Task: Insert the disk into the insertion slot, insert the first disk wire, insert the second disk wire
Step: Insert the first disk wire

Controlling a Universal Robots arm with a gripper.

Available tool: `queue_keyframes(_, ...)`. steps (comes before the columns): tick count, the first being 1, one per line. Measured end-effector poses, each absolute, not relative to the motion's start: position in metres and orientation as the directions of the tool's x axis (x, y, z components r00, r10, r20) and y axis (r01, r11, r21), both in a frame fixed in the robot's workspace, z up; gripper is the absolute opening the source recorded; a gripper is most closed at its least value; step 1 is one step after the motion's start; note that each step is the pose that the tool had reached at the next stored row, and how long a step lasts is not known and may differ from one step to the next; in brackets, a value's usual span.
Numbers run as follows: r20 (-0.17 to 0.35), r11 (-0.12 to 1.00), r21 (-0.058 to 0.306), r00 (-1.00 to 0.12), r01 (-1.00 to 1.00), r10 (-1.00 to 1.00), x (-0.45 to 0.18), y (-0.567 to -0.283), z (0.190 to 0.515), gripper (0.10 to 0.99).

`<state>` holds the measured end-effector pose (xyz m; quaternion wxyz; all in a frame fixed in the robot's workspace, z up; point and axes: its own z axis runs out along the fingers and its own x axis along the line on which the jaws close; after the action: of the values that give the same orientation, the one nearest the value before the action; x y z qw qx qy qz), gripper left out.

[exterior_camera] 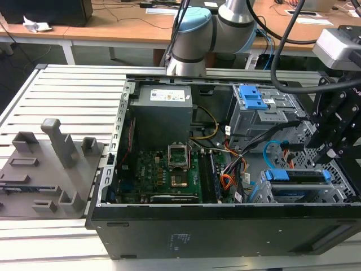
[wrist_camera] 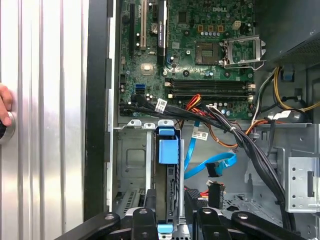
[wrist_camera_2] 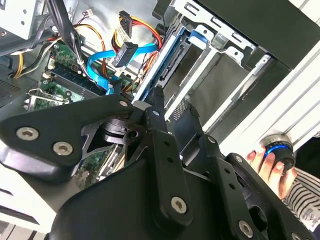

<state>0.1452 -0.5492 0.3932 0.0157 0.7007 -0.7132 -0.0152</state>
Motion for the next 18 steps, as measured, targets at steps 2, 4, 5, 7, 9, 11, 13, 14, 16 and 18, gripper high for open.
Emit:
queue_keyframes(2, 0.001, 0.018, 0.044, -0.018, -0.999, -1.0, 0.145, -0.549, 0.394, 0.361)
queue_keyframes(4, 0.001, 0.018, 0.044, -0.018, -0.999, -1.0, 0.145, -0.544, 0.394, 0.361)
queue_keyframes(5, 0.001, 0.018, 0.044, -0.018, -0.999, -1.0, 0.145, -0.542, 0.394, 0.361)
queue_keyframes(7, 0.001, 0.018, 0.044, -0.018, -0.999, -1.0, 0.145, -0.538, 0.394, 0.361)
queue_keyframes(9, 0.001, 0.018, 0.044, -0.018, -0.999, -1.0, 0.145, -0.533, 0.394, 0.361)
queue_keyframes(11, 0.001, 0.018, 0.044, -0.018, -0.999, -1.0, 0.145, -0.527, 0.394, 0.361)
queue_keyframes(13, 0.001, 0.018, 0.044, -0.018, -0.999, -1.0, 0.145, -0.52, 0.394, 0.361)
queue_keyframes(14, 0.001, 0.018, 0.044, -0.018, -0.999, -1.0, 0.145, -0.515, 0.394, 0.361)
queue_keyframes(16, 0.001, 0.018, 0.044, -0.018, -0.999, -1.0, 0.145, -0.507, 0.394, 0.361)
queue_keyframes(18, 0.001, 0.018, 0.044, -0.018, -0.999, -1.0, 0.145, -0.504, 0.393, 0.361)
